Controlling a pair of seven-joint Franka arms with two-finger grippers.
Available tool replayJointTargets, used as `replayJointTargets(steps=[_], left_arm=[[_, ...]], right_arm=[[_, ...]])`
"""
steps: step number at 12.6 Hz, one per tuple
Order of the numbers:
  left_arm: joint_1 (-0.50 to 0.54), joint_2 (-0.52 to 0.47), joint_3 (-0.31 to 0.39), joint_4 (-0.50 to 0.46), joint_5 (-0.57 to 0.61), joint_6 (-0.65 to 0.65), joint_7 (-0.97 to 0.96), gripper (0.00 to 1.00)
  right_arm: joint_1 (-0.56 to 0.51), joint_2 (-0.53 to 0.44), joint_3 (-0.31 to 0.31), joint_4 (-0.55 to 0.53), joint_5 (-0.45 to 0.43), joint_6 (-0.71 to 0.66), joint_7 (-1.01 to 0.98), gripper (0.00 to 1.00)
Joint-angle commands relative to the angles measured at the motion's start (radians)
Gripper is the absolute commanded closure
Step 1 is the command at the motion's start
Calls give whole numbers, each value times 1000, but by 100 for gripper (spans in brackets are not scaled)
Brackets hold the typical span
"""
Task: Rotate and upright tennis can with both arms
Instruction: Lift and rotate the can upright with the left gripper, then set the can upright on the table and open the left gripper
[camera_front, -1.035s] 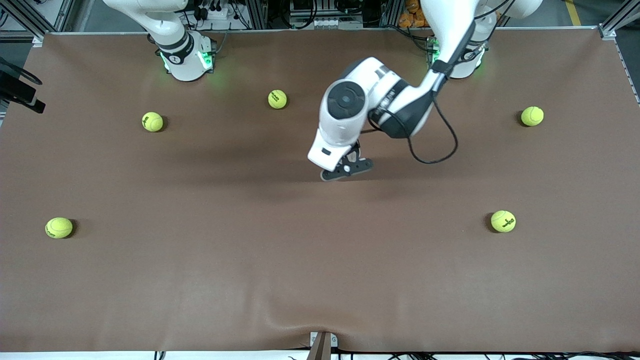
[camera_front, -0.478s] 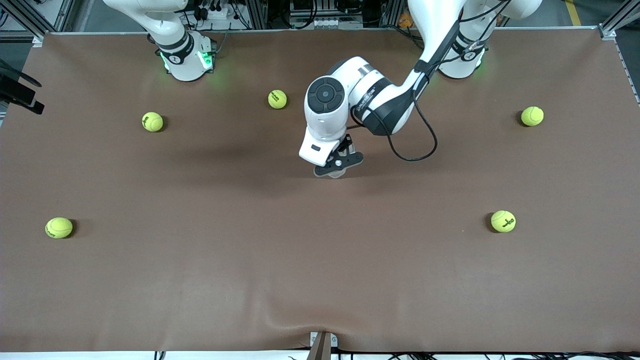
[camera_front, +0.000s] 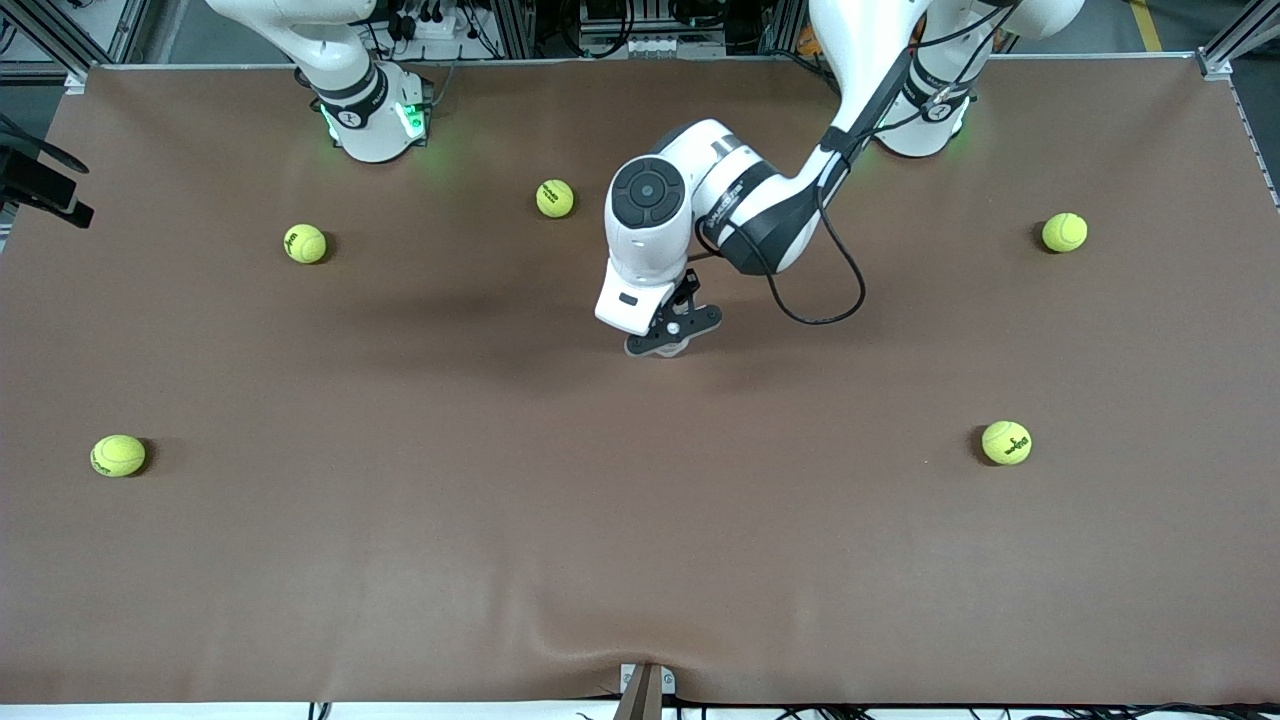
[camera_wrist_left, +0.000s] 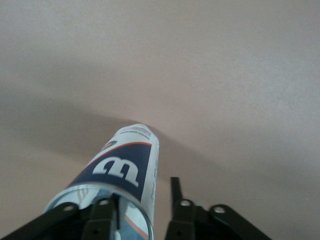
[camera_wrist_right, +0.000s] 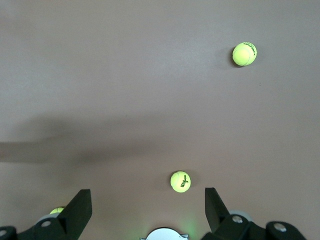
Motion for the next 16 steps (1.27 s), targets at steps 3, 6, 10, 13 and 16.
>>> replayJointTargets(steps=[3,6,10,13,16], left_arm=[[-17,-12,9,17,22,14,-36,0],[-14,-57,7,17,13,0,-36,0],[42,-117,43,22,20,-48,-16,0],[131,-164,43,22,20,-59,4,0],[217,-174,43,22,20,-85,172,0]], right_arm=[[0,-6,10,6,-16,2,17,0],[6,-6,10,7,-19,2,17,0],[3,-6,10,6,-17,2,17,0],[4,-4,10,6,-25,3,17,0],[3,4,10,6,-23,3,17,0]])
